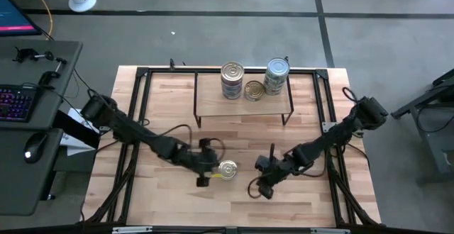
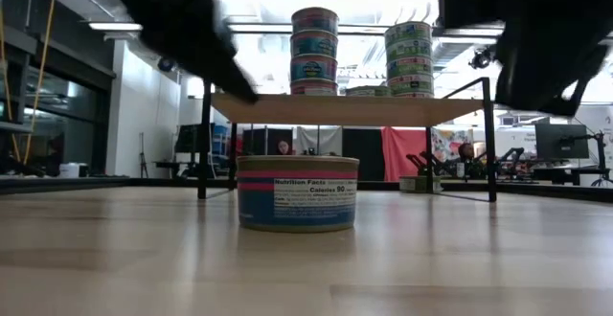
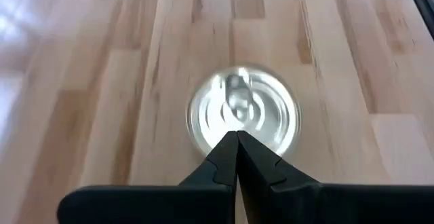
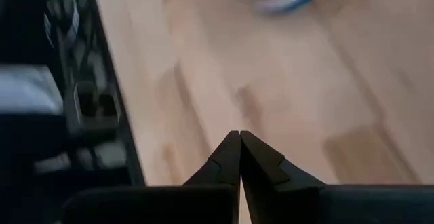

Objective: Stack canned seafood by type on shelf
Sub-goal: Stack the blue pink tuna can on top of the other blue pink tuna can on the shelf

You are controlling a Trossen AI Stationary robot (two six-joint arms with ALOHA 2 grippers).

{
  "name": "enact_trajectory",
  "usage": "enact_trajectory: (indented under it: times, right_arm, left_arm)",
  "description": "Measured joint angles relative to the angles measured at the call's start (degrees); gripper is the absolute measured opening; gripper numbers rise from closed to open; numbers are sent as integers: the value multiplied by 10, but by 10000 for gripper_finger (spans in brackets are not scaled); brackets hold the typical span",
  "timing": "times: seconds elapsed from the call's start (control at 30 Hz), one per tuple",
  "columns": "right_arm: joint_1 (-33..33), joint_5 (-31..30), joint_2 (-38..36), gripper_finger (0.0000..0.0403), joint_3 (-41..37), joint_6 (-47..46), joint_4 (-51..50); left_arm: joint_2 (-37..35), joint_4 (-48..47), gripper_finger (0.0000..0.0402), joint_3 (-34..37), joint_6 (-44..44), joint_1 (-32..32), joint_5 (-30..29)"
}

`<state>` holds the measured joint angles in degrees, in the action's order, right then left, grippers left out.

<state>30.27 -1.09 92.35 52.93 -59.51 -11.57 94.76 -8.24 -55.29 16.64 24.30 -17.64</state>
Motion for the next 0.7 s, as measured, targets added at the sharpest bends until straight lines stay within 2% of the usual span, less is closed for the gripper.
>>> enact_trajectory:
  times: [0.1,0.23,0.4,0.7]
  right_arm:
    - [-19,-27,4,0,-41,-12,79]
    - [-38,-64,15,0,-46,83,90]
    - [-57,-69,50,0,-33,199,88]
    - [-74,-72,122,0,13,277,93]
  left_arm:
    - [-14,92,0,79,36,16,-9]
    - [-9,196,0,118,24,27,-10]
    - [20,195,0,106,26,27,-12]
    - [52,202,0,98,41,29,-15]
